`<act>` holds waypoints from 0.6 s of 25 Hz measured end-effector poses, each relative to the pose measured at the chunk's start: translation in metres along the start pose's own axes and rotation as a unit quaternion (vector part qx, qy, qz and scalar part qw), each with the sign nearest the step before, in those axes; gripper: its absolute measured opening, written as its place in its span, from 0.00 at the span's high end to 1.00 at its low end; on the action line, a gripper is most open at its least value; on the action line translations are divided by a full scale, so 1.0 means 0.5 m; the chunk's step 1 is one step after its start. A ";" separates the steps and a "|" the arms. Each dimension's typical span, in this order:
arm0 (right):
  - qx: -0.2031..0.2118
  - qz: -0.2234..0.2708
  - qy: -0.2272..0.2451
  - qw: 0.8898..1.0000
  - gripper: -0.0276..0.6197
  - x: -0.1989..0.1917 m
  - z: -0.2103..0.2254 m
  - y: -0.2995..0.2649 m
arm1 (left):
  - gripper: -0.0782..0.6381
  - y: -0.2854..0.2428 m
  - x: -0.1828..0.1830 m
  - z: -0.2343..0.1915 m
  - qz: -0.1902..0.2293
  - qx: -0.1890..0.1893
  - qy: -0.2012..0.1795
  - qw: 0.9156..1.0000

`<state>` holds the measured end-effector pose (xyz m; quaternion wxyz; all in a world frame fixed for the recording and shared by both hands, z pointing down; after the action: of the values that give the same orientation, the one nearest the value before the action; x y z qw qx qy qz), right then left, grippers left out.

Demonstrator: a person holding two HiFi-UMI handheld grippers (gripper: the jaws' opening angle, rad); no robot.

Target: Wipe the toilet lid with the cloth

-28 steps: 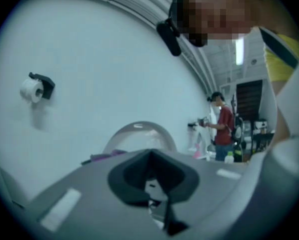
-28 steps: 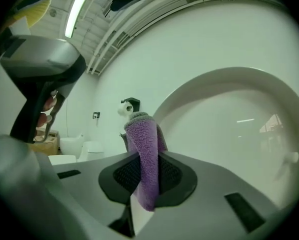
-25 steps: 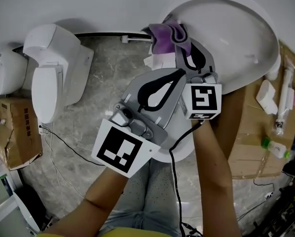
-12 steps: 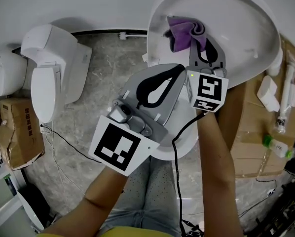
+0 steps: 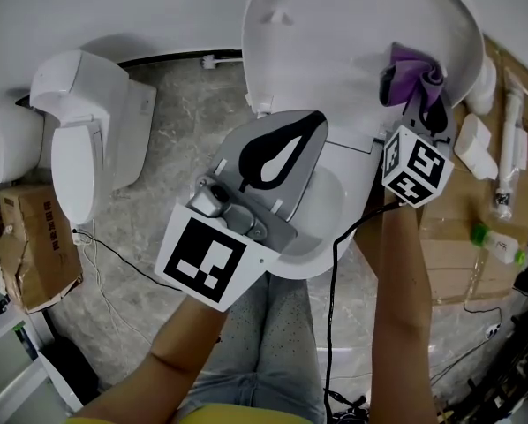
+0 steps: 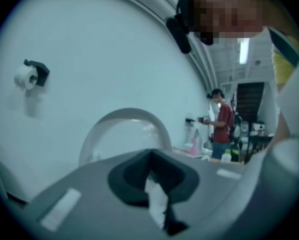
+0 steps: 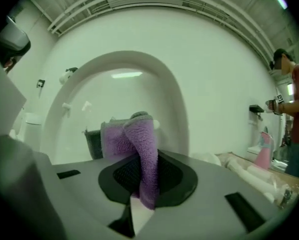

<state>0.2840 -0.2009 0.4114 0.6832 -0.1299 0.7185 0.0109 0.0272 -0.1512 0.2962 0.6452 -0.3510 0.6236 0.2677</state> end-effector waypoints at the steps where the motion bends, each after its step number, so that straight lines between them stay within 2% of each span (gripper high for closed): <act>1: -0.014 -0.006 0.001 1.000 0.89 -0.003 0.010 0.003 | 0.89 0.002 -0.001 0.002 0.000 0.000 0.000 1.000; 5: -0.056 -0.024 0.006 0.998 0.89 -0.005 0.009 0.007 | 0.89 0.013 -0.003 0.007 -0.001 0.004 0.001 1.000; 8: -0.054 -0.025 -0.004 0.998 0.89 -0.004 -0.008 0.015 | 0.89 0.025 -0.004 0.004 -0.001 0.008 0.002 1.000; 11: -0.011 -0.011 0.001 1.000 0.89 -0.007 -0.053 0.047 | 0.89 0.039 -0.003 0.000 0.000 0.012 0.002 1.000; 15: 0.076 0.001 0.012 0.997 0.89 -0.023 -0.157 0.096 | 0.89 0.052 -0.003 -0.005 0.000 0.017 0.004 1.000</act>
<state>0.1976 -0.1678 0.4202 0.6824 -0.0766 0.7256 -0.0448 0.0051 -0.1372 0.2947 0.6485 -0.3415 0.6304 0.2559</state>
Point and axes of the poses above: the fingertips, and each gripper's own axes: y backward along the fingers, z to its right, x out of its top, the point moved 9 cm from there along y, backward along the fingers, and after that the axes turned 6 degrees about -y, right-handed, at the moved point
